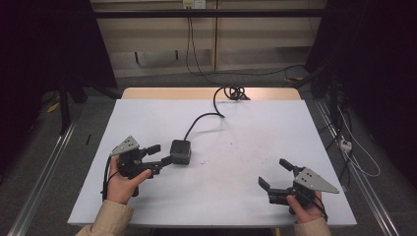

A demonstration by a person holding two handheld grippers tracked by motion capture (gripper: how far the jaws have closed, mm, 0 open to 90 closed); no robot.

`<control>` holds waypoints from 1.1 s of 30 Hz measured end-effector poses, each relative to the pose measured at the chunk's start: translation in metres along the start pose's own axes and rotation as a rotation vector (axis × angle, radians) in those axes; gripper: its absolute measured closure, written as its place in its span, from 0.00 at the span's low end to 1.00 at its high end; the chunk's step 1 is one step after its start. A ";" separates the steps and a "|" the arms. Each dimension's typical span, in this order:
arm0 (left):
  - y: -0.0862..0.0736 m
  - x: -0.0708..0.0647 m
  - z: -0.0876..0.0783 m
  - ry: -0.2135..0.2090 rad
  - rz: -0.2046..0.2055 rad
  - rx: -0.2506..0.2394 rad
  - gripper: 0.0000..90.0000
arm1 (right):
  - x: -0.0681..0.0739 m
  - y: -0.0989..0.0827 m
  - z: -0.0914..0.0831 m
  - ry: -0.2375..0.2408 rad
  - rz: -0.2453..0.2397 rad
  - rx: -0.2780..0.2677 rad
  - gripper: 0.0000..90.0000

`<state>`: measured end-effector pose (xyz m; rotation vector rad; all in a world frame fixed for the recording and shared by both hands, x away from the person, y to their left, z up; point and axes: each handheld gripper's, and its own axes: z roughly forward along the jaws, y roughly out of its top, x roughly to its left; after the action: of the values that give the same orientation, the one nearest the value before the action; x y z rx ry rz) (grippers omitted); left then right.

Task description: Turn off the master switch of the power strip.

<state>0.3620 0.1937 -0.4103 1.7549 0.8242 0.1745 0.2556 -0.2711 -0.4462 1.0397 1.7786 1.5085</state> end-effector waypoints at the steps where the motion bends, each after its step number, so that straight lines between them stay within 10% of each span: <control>1: -0.001 0.000 -0.002 0.004 0.002 0.001 0.28 | 0.000 0.000 0.000 -0.002 0.002 0.000 0.03; 33: -0.021 0.014 -0.035 0.010 0.024 -0.008 0.19 | 0.000 0.000 -0.004 -0.013 -0.004 -0.001 0.03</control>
<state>0.3459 0.2321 -0.4207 1.7585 0.8093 0.2023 0.2520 -0.2735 -0.4451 1.0421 1.7698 1.4975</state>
